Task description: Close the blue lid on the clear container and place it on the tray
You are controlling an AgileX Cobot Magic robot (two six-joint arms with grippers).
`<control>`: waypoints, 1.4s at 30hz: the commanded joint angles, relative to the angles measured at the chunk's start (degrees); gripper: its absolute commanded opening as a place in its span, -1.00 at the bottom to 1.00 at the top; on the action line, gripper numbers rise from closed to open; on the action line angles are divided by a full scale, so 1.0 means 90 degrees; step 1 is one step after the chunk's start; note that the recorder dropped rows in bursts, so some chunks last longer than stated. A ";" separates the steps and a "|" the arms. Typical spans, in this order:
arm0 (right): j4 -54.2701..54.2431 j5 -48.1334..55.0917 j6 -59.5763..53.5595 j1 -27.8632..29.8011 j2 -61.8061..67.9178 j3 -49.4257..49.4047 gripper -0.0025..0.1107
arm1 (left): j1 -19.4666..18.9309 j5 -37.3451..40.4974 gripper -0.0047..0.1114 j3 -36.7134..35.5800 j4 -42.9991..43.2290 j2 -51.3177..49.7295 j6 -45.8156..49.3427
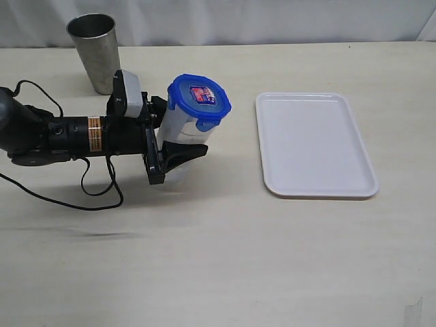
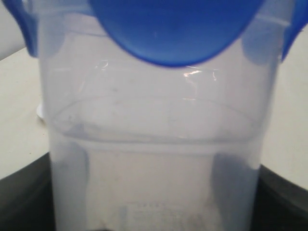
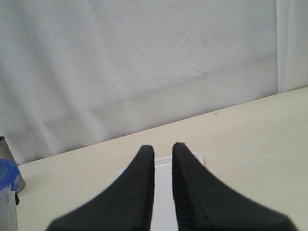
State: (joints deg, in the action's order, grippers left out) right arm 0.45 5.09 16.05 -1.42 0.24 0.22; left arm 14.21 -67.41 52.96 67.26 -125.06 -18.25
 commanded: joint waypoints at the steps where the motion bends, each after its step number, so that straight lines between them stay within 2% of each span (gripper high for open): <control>1: 0.0164 0.0083 0.0031 0.0045 -0.0026 -0.0024 -0.72 | 0.0049 -0.0259 -0.92 -0.0017 -0.0050 0.0060 -0.0002; 5: 0.1023 0.0091 0.0031 0.0045 -0.0026 -0.0024 -0.72 | 0.0049 -0.0259 -0.92 -0.0017 -0.0050 0.0060 -0.0002; 7: 0.1024 0.0263 0.0031 0.0045 -0.0026 -0.0024 -0.72 | 0.0049 -0.0259 -0.92 -0.0017 -0.0050 0.0060 -0.0002; 13: 0.0868 0.1689 0.0031 0.0045 -0.0026 -0.0024 -0.72 | 0.0049 -0.0259 -0.92 -0.0017 -0.0050 0.0060 -0.0002; 35: 0.0852 0.1715 0.0019 0.0045 -0.0026 -0.0024 -0.72 | 0.0049 -0.0234 -0.92 -0.0017 -0.0092 0.0060 -0.0002; 42: 0.0852 0.1648 -0.1341 0.0045 -0.0026 -0.0024 -0.72 | 0.0049 -0.0234 -0.92 -0.0017 -0.0125 0.0060 -0.0002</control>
State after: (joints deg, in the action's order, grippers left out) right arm 8.14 20.44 9.99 -1.42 0.24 0.07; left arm 14.21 -67.52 52.96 67.26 -125.06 -18.00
